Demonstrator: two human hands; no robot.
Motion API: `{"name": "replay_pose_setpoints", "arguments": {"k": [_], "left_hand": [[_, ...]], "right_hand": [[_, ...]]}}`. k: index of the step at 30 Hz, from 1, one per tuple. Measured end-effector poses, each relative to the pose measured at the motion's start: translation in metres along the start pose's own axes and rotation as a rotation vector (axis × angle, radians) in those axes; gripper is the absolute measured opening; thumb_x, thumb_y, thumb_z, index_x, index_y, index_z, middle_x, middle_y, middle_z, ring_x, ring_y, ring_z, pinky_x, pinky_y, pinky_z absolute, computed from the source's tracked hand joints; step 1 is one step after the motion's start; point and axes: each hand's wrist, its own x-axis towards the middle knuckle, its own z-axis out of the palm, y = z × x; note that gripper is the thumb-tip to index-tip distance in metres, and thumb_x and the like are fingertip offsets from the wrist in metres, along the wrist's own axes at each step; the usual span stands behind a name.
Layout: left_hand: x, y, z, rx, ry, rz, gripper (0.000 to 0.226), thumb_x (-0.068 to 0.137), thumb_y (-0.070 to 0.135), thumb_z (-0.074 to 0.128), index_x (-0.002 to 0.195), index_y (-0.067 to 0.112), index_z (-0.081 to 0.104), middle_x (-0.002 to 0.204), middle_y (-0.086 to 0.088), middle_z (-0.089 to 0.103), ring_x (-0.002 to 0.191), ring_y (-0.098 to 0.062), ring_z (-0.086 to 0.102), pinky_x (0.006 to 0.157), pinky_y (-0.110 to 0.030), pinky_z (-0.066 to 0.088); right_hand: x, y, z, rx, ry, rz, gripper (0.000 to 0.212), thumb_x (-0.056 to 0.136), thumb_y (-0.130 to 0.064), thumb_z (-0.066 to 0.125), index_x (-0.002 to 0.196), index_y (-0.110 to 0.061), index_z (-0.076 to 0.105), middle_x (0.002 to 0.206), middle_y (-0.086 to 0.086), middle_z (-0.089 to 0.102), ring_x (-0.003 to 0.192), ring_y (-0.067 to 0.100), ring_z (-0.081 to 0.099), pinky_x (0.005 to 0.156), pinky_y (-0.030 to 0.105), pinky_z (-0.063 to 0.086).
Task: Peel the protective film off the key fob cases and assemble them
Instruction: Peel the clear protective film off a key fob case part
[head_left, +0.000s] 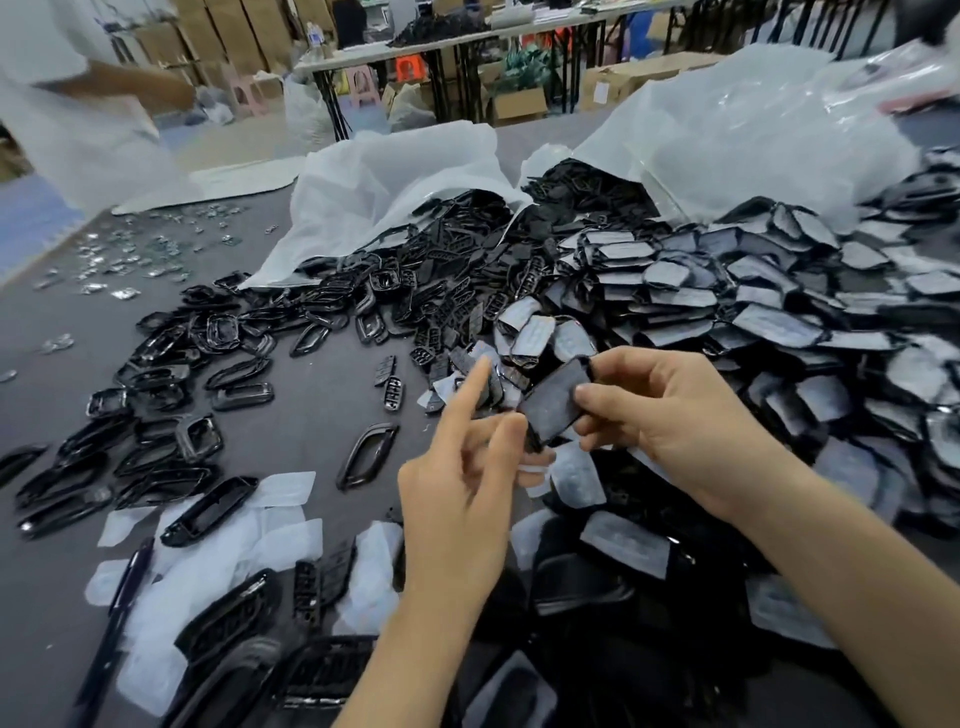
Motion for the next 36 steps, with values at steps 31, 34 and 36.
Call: {"name": "replay_pose_setpoints", "arguments": {"k": [31, 34, 36], "left_hand": [[0.000, 0.003, 0.000, -0.031, -0.105, -0.052, 0.018, 0.092, 0.020, 0.061, 0.095, 0.037, 0.066, 0.068, 0.005, 0.073, 0.058, -0.012, 0.071, 0.056, -0.023, 0.057], [0.002, 0.002, 0.001, -0.116, -0.113, -0.114, 0.028, 0.090, 0.006, 0.063, 0.095, 0.034, 0.067, 0.076, 0.005, 0.075, 0.065, -0.014, 0.073, 0.061, -0.023, 0.058], [0.004, 0.002, 0.000, -0.154, -0.092, -0.155, 0.030, 0.089, 0.002, 0.063, 0.093, 0.031, 0.068, 0.079, 0.006, 0.076, 0.066, -0.014, 0.073, 0.060, -0.020, 0.057]], "right_hand": [[-0.006, 0.010, 0.014, -0.182, 0.020, -0.118, 0.012, 0.089, -0.007, 0.062, 0.079, 0.000, 0.064, 0.057, 0.001, 0.060, 0.046, 0.012, 0.057, 0.042, 0.022, 0.047], [-0.006, 0.012, 0.014, -0.125, 0.021, -0.110, 0.007, 0.086, -0.005, 0.063, 0.081, -0.001, 0.065, 0.057, 0.003, 0.062, 0.046, 0.014, 0.059, 0.044, 0.021, 0.049], [-0.005, 0.012, 0.014, -0.108, 0.012, -0.101, 0.004, 0.086, -0.001, 0.064, 0.082, -0.002, 0.065, 0.057, 0.003, 0.063, 0.047, 0.015, 0.061, 0.046, 0.021, 0.051]]}}
